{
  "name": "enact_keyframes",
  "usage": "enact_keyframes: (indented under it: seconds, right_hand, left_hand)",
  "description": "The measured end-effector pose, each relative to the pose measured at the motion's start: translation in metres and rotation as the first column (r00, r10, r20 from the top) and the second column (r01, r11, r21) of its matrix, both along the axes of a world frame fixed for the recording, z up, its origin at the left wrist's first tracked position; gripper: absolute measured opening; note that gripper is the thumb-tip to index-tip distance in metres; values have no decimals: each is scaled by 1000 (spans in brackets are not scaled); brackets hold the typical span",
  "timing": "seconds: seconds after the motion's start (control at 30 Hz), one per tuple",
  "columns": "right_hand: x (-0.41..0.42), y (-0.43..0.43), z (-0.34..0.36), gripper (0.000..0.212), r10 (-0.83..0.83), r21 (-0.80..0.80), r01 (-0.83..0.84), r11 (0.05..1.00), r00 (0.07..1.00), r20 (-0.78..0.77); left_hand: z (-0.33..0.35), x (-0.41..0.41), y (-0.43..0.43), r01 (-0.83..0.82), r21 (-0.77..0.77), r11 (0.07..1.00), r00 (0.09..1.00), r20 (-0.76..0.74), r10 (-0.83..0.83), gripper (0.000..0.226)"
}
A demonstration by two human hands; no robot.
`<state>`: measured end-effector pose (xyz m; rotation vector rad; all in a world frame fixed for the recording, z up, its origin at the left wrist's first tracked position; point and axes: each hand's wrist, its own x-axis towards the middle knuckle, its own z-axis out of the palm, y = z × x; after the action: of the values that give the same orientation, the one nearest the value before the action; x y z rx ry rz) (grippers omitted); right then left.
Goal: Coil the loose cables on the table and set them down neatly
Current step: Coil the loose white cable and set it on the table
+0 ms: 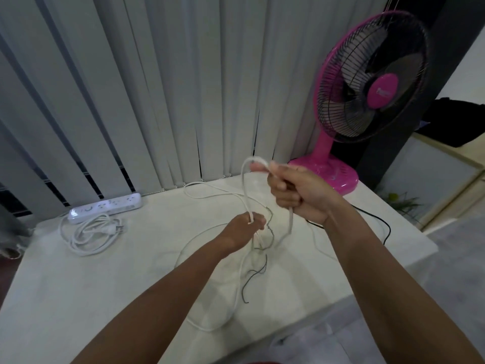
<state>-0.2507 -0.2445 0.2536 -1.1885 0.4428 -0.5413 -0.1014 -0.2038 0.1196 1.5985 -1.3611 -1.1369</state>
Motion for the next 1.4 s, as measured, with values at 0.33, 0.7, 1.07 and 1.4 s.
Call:
enact_keyframes:
  seconds: [0.33,0.7,1.07,1.4]
  right_hand:
    - [6,-45,-11,25,-481,-91,477,874,876,-31]
    - [10,-21,-50,32,-323,-438,92,894,811,-488]
    - [-15,-15,-58,32,-222,-187,150,971,857,-465]
    - [9,-12,-61,37,71,222,-32,975,983,-171]
  left_hand:
    - [-11,5,27,22,-120,992,950,312,17,12]
    - [64,33,16,-88,-414,906,964,195,183,29]
    - [66,43,7,55,-145,988,995,90,-42,17]
    - [34,52,3,-67,-178,982,992,89,84,64]
